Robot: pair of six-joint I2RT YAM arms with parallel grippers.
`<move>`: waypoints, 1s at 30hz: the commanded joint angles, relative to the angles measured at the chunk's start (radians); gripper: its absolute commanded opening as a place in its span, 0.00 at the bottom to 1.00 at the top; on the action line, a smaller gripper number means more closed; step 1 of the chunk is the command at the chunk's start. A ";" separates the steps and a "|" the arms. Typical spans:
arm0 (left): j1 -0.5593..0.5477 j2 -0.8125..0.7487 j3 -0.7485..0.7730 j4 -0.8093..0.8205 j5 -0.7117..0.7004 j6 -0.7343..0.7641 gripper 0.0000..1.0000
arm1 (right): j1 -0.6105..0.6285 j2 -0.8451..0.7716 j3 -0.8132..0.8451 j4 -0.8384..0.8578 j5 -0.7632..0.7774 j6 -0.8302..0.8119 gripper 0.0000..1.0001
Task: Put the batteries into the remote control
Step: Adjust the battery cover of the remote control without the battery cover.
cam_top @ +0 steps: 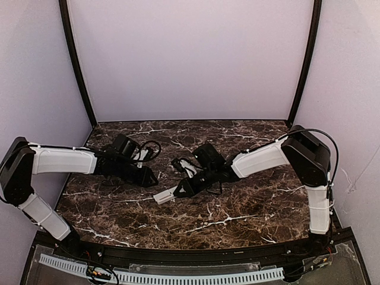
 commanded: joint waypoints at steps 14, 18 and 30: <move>-0.044 0.098 0.066 -0.048 -0.071 0.120 0.20 | -0.003 0.012 -0.022 0.008 0.027 0.021 0.13; -0.061 0.119 0.075 -0.053 -0.081 0.127 0.19 | -0.003 0.010 -0.025 0.011 0.027 0.024 0.13; -0.092 0.146 0.087 -0.072 -0.106 0.148 0.17 | -0.008 0.011 -0.033 0.018 0.027 0.030 0.13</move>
